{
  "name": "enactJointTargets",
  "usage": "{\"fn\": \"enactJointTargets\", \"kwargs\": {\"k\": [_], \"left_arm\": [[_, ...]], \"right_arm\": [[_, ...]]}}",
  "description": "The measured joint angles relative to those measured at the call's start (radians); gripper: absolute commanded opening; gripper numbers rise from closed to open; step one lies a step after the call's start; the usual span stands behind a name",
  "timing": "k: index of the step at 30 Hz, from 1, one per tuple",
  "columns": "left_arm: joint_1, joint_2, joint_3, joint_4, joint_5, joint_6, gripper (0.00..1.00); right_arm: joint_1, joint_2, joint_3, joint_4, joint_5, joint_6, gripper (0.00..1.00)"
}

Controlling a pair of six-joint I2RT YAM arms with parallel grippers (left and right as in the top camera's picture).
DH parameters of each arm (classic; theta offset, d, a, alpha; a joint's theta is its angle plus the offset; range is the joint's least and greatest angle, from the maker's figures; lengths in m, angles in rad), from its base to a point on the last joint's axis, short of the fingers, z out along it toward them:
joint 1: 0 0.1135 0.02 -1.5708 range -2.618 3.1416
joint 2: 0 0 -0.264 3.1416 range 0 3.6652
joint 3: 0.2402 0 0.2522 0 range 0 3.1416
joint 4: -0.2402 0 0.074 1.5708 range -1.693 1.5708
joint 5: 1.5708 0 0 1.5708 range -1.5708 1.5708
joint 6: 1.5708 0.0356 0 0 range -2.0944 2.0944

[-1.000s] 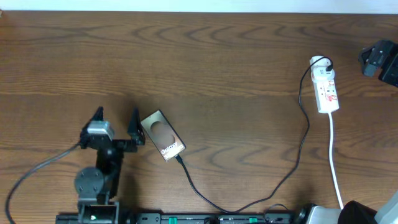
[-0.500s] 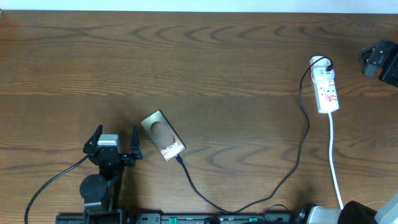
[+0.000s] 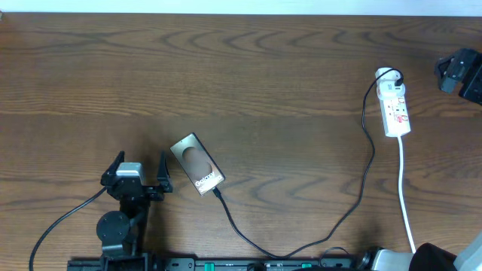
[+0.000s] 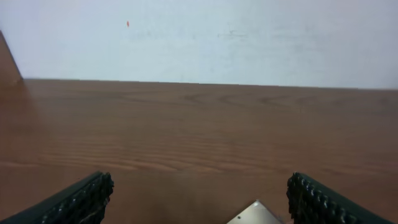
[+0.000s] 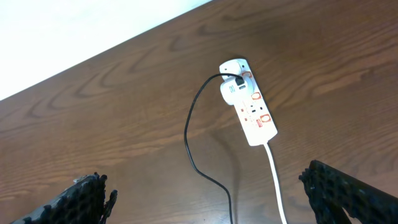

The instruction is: Plug charger to phone and switch on socket

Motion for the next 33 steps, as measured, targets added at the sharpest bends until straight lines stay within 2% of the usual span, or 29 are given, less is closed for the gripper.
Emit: {"fn": "enactJointTargets", "kwargs": {"k": [6, 18, 33], "left_arm": [[-0.081, 0.000, 0.000, 0.000, -0.003, -0.047, 0.92], [-0.086, 0.000, 0.000, 0.000, -0.003, 0.002, 0.92], [-0.086, 0.000, 0.000, 0.000, -0.003, 0.006, 0.92]], "right_arm": [[0.000, 0.000, 0.000, 0.000, 0.000, 0.000, 0.99], [0.000, 0.000, 0.000, 0.000, 0.000, 0.000, 0.99], [0.000, 0.000, 0.000, 0.000, 0.000, 0.000, 0.99]]}}
